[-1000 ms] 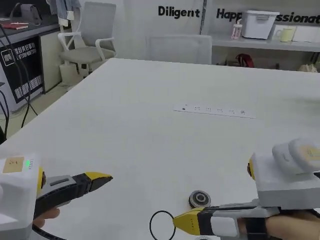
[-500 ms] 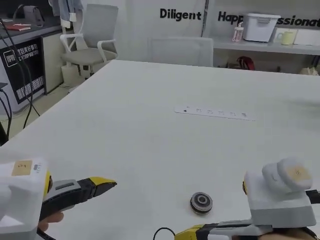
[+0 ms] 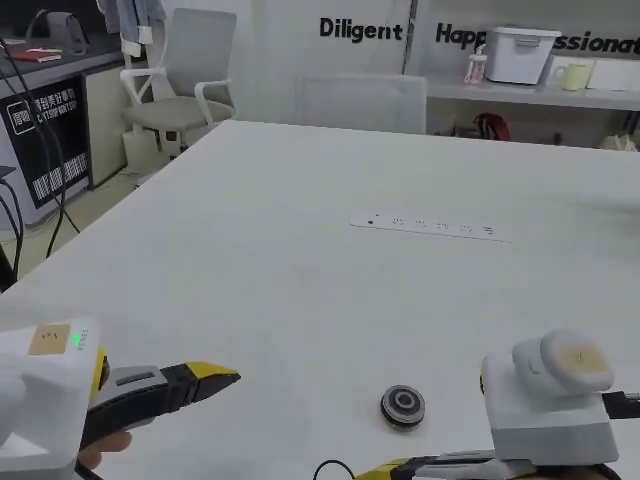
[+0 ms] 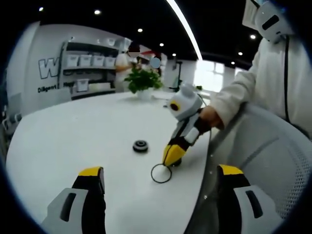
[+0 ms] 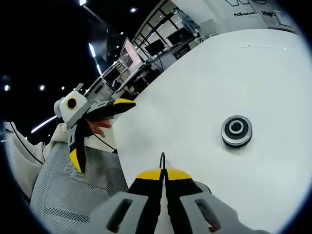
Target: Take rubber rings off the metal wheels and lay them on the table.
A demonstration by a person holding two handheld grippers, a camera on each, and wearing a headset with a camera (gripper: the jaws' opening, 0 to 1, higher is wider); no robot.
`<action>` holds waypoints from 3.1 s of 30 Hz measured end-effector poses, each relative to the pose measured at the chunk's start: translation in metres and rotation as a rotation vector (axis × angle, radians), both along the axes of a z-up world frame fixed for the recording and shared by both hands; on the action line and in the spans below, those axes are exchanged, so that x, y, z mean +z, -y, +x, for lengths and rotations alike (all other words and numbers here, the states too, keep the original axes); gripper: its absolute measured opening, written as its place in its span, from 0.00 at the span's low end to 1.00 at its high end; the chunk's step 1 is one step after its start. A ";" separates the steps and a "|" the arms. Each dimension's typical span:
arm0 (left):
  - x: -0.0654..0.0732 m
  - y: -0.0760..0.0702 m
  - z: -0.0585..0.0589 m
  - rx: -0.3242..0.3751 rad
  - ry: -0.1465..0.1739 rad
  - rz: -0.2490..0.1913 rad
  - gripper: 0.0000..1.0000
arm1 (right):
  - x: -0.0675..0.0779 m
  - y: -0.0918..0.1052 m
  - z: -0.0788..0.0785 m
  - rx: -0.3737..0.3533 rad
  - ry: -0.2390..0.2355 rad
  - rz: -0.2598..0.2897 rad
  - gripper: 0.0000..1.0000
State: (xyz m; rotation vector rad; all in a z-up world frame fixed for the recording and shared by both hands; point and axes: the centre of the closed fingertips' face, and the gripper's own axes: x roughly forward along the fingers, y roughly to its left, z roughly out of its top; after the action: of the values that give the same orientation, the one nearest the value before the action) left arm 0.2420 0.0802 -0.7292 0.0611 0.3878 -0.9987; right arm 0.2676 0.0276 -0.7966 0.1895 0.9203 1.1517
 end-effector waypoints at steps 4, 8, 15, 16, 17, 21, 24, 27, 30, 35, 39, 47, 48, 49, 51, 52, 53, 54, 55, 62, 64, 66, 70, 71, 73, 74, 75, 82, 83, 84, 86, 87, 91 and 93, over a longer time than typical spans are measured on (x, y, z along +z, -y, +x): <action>-0.001 0.000 -0.001 -0.005 -0.004 0.002 0.97 | -0.001 0.000 0.004 -0.012 0.007 -0.005 0.00; -0.001 0.001 -0.002 -0.009 -0.005 0.002 0.97 | -0.002 -0.001 0.005 -0.014 0.016 -0.009 0.00; -0.002 0.001 -0.003 -0.019 -0.010 0.009 0.96 | -0.002 -0.004 0.006 0.005 0.047 -0.013 0.00; -0.002 0.001 -0.003 -0.019 -0.010 0.009 0.96 | -0.002 -0.004 0.005 0.013 0.054 -0.015 0.00; -0.002 0.001 -0.003 -0.020 -0.011 0.008 0.96 | -0.002 -0.005 0.005 0.018 0.065 -0.021 0.00; -0.003 0.002 -0.004 -0.025 -0.017 0.009 0.95 | 0.000 -0.005 0.008 0.019 0.080 -0.019 0.02; -0.004 0.003 -0.004 -0.029 -0.021 0.007 0.95 | 0.001 -0.003 0.012 0.005 0.090 -0.019 0.03; -0.004 0.003 -0.005 -0.034 -0.027 0.005 0.94 | 0.002 -0.002 0.015 -0.011 0.085 -0.011 0.03; -0.005 0.004 -0.006 -0.042 -0.035 0.003 0.92 | 0.005 -0.003 0.017 -0.019 0.084 0.003 0.04; -0.006 0.004 -0.007 -0.045 -0.036 0.004 0.92 | 0.004 -0.007 0.012 0.014 0.101 -0.001 0.08; -0.006 0.003 -0.007 -0.043 -0.036 0.003 0.91 | 0.005 -0.013 0.009 0.052 0.151 -0.010 0.12; -0.006 0.002 -0.007 -0.040 -0.039 0.006 0.91 | 0.002 -0.013 0.005 0.080 0.165 -0.032 0.20; -0.006 0.002 -0.007 -0.040 -0.040 0.006 0.91 | 0.003 -0.013 0.006 0.081 0.172 -0.034 0.22; -0.007 0.003 -0.007 -0.040 -0.041 0.006 0.91 | 0.003 -0.013 0.006 0.082 0.177 -0.034 0.23; -0.007 0.003 -0.007 -0.041 -0.041 0.006 0.91 | 0.003 -0.013 0.007 0.085 0.193 -0.040 0.24; -0.007 0.003 -0.007 -0.041 -0.042 0.007 0.91 | 0.003 -0.012 0.008 0.089 0.198 -0.046 0.24; -0.007 0.003 -0.007 -0.041 -0.042 0.008 0.91 | 0.003 -0.012 0.008 0.091 0.200 -0.049 0.24; -0.007 0.002 -0.007 -0.040 -0.042 0.009 0.91 | 0.003 -0.011 0.009 0.091 0.204 -0.049 0.24; -0.007 0.002 -0.007 -0.040 -0.043 0.008 0.91 | 0.003 -0.011 0.009 0.089 0.205 -0.048 0.24; -0.007 0.003 -0.007 -0.036 -0.046 0.010 0.90 | 0.014 -0.008 0.015 0.082 0.234 -0.041 0.24; -0.007 0.003 -0.007 -0.032 -0.045 0.010 0.90 | 0.022 -0.007 0.018 0.090 0.277 -0.038 0.24; -0.007 0.003 -0.007 -0.028 -0.047 0.008 0.90 | 0.029 -0.006 0.021 0.090 0.300 -0.032 0.25; -0.008 0.002 -0.006 -0.019 -0.054 0.014 0.88 | 0.047 -0.002 0.028 0.074 0.342 -0.001 0.25; -0.008 0.002 -0.006 -0.018 -0.055 0.013 0.88 | 0.051 -0.001 0.029 0.072 0.352 0.003 0.25; -0.007 0.002 -0.006 -0.015 -0.055 0.008 0.88 | 0.059 0.001 0.031 0.068 0.378 0.013 0.26; -0.007 0.002 -0.006 -0.015 -0.055 0.007 0.88 | 0.062 0.002 0.032 0.065 0.385 0.017 0.26; -0.007 0.001 -0.006 -0.012 -0.055 0.006 0.88 | 0.066 0.004 0.033 0.062 0.394 0.024 0.26; -0.007 0.001 -0.005 -0.008 -0.058 0.006 0.87 | 0.092 0.013 0.037 0.054 0.471 0.064 0.28; -0.007 0.000 -0.005 -0.007 -0.059 0.006 0.87 | 0.097 0.015 0.038 0.048 0.476 0.075 0.28; -0.007 0.000 -0.005 -0.007 -0.059 0.007 0.87 | 0.099 0.016 0.038 0.046 0.477 0.081 0.28; -0.007 0.000 -0.005 -0.007 -0.058 0.006 0.87 | 0.107 0.021 0.041 0.028 0.494 0.099 0.28; -0.007 0.000 -0.005 -0.007 -0.059 0.005 0.87 | 0.110 0.024 0.043 0.020 0.511 0.103 0.27; -0.007 0.001 -0.005 -0.010 -0.061 0.006 0.86 | 0.123 0.037 0.048 -0.010 0.566 0.112 0.26; -0.007 0.001 -0.005 -0.010 -0.061 0.005 0.86 | 0.127 0.041 0.049 -0.025 0.570 0.124 0.27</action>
State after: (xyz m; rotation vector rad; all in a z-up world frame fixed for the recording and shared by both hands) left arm 0.2367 0.0791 -0.7359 0.0369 0.4462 -1.0112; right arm 0.3164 -0.0138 -0.6692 -0.0308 0.3431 1.1547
